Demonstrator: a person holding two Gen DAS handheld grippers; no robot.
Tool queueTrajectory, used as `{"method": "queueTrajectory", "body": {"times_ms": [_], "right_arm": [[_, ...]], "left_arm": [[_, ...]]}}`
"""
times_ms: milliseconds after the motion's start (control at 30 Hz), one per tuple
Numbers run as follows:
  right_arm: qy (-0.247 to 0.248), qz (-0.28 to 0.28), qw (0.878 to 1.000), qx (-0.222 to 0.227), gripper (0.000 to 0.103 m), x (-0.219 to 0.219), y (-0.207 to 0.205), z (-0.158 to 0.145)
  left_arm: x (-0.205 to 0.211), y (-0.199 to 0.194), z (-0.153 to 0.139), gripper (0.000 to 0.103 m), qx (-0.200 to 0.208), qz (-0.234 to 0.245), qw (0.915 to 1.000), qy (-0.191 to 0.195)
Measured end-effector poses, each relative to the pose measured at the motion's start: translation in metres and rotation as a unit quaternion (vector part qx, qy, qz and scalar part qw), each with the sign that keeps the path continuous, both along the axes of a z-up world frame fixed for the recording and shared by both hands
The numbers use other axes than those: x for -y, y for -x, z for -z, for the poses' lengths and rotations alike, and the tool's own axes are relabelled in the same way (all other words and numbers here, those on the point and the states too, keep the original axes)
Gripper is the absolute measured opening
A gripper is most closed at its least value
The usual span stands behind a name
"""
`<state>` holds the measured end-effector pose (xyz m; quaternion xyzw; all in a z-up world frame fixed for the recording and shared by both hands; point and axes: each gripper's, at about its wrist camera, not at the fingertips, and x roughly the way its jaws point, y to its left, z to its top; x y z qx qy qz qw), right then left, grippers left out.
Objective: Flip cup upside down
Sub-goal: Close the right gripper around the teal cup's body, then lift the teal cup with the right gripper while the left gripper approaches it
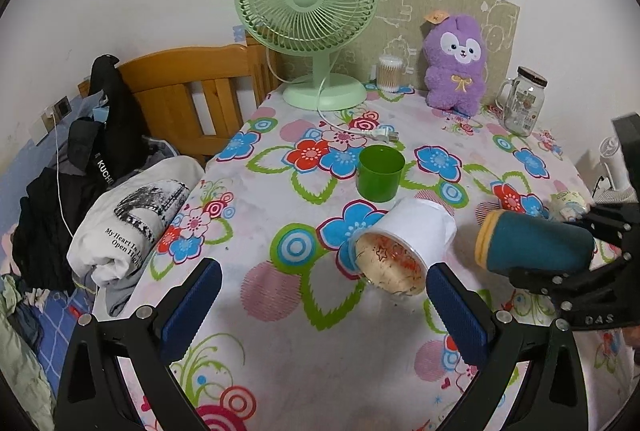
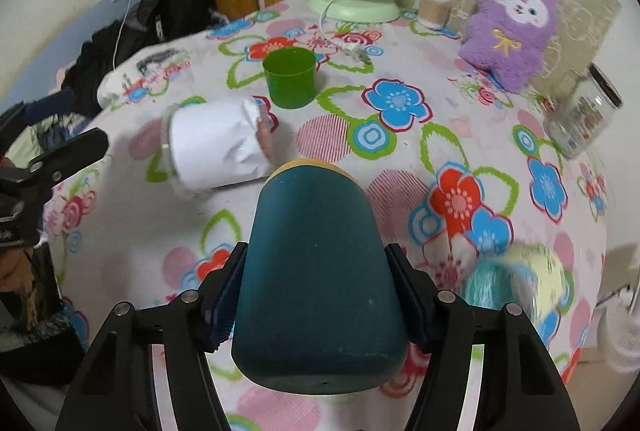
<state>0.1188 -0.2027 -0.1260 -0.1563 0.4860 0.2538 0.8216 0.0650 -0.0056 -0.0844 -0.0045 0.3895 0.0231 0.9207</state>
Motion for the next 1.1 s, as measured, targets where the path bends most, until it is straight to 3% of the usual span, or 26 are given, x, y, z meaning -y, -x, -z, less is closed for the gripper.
{"method": "queueTrajectory", "body": {"times_ms": [300, 533, 800, 1100], "right_arm": [[-0.094, -0.043, 0.994, 0.029, 0.069, -0.001, 0.069, -0.026], [-0.128, -0.058, 0.99, 0.01, 0.069, -0.016, 0.093, -0.003], [-0.124, -0.06, 0.99, 0.02, 0.069, -0.03, 0.099, 0.029], [-0.138, -0.049, 0.989, 0.026, 0.076, -0.017, 0.101, 0.026]], "left_arm": [[-0.004, 0.031, -0.02, 0.103, 0.024, 0.006, 0.9995, 0.017], [-0.006, 0.063, -0.041, 0.103, 0.056, 0.008, 0.9981, 0.026], [0.004, 0.075, -0.037, 0.103, 0.049, 0.017, 0.9984, 0.021], [0.009, 0.078, -0.035, 0.103, 0.046, 0.028, 0.9983, 0.02]]}}
